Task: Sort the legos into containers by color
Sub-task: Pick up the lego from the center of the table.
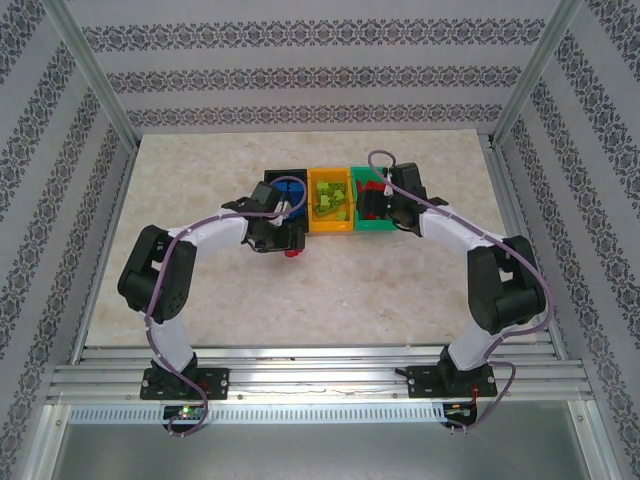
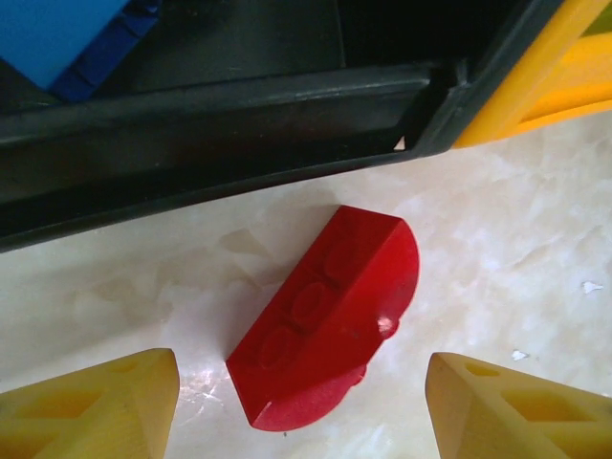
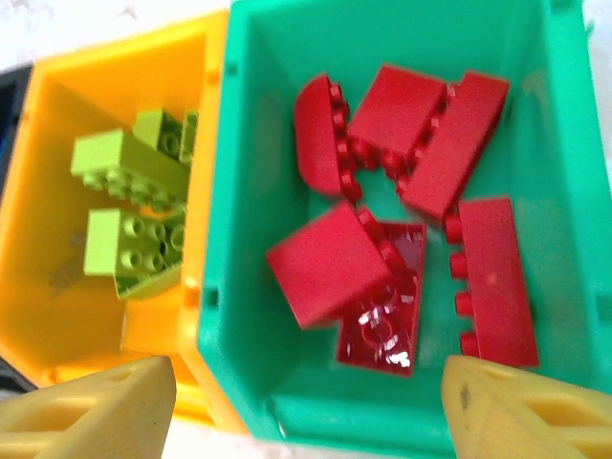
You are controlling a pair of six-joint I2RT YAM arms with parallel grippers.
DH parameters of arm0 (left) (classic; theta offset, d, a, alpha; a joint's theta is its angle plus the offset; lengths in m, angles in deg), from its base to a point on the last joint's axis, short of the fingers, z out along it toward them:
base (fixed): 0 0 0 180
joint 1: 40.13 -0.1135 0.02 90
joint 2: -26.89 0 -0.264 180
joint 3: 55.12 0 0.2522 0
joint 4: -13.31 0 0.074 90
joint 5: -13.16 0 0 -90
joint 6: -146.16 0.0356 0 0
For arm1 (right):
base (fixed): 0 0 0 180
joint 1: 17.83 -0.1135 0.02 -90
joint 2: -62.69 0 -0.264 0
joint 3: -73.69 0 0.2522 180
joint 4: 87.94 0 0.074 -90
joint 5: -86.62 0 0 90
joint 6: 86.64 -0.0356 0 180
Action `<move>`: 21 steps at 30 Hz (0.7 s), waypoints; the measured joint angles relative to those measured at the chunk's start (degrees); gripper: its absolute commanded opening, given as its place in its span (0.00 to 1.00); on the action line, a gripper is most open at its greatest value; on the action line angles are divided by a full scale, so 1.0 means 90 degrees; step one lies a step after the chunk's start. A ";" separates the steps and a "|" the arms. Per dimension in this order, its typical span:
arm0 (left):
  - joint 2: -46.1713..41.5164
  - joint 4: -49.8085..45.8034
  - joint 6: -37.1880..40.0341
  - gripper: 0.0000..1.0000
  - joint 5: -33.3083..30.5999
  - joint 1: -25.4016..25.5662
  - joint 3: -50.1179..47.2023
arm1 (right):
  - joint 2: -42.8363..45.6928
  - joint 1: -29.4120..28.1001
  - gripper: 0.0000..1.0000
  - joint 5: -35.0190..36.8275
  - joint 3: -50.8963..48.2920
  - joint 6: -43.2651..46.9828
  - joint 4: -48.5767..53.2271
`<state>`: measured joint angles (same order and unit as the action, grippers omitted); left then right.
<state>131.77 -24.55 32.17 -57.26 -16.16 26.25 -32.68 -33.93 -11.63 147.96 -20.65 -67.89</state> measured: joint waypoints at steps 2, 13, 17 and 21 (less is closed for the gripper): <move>0.0124 -0.0121 0.0092 0.69 -0.0046 0.0044 0.0131 | 0.0177 0.0000 0.74 -0.0029 -0.0257 0.0005 0.0027; 0.0736 -0.0537 0.0474 0.31 -0.0279 0.0381 0.0755 | 0.1044 0.0029 0.74 -0.0046 -0.1022 0.0029 0.0083; 0.0687 -0.0593 0.0498 0.19 -0.0306 0.0425 0.0765 | 0.1183 0.0029 0.74 -0.0051 -0.1158 0.0027 0.0083; 0.0498 -0.0624 0.0449 0.14 -0.0296 0.0534 0.0765 | 0.1302 0.0029 0.73 -0.0078 -0.1302 0.0027 0.0087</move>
<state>136.25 -30.17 36.21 -59.93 -11.35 33.14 -20.97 -33.66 -12.33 136.24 -20.41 -67.10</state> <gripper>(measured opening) 0.221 0.736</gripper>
